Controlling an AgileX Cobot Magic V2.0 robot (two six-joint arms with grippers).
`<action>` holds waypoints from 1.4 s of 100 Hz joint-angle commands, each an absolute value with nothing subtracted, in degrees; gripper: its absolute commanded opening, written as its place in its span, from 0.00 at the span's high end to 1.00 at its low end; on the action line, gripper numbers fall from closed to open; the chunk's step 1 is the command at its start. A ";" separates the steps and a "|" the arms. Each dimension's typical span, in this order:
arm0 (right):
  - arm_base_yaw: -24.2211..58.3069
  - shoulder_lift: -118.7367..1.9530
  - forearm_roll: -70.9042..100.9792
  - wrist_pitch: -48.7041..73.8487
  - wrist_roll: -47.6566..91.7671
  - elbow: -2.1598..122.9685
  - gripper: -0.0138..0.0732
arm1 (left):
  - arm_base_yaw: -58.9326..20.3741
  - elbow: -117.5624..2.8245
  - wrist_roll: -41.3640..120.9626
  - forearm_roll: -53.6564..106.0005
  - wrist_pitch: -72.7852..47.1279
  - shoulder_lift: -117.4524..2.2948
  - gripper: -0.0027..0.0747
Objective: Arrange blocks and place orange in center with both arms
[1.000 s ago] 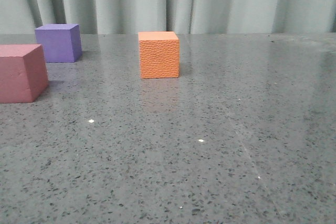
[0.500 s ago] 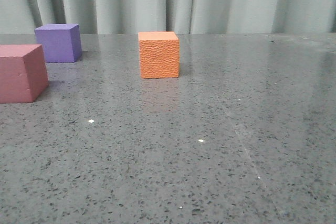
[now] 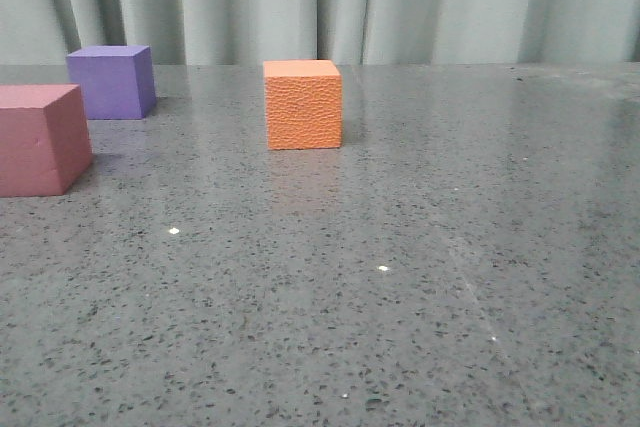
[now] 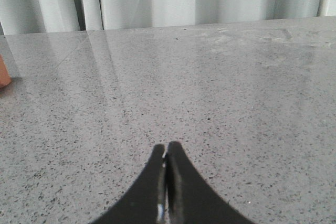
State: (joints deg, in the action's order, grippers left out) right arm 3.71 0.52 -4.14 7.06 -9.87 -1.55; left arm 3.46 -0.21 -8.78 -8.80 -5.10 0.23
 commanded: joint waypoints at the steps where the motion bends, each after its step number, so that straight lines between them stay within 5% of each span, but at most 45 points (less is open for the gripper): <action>1: 3.52 2.01 -4.92 2.11 -9.10 -0.81 0.92 | 3.57 2.84 -8.97 -8.38 -0.62 2.11 0.99; 80: 3.52 2.01 -4.92 2.11 -9.10 -0.81 0.92 | 3.57 -0.45 -8.97 0.00 6.29 1.77 0.99; 121: 3.52 2.01 -4.92 2.11 -9.10 -0.81 0.92 | 3.57 -35.18 -8.03 0.00 -25.39 -24.95 0.99; 140: 3.52 2.01 -4.92 2.11 -9.10 -0.81 0.92 | 3.57 -49.43 -6.84 0.00 -30.18 -38.01 0.99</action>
State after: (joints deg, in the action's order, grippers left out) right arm 3.71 0.52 -4.14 7.06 -9.87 -1.55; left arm 3.46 -42.37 -7.19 -0.44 -32.46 -32.72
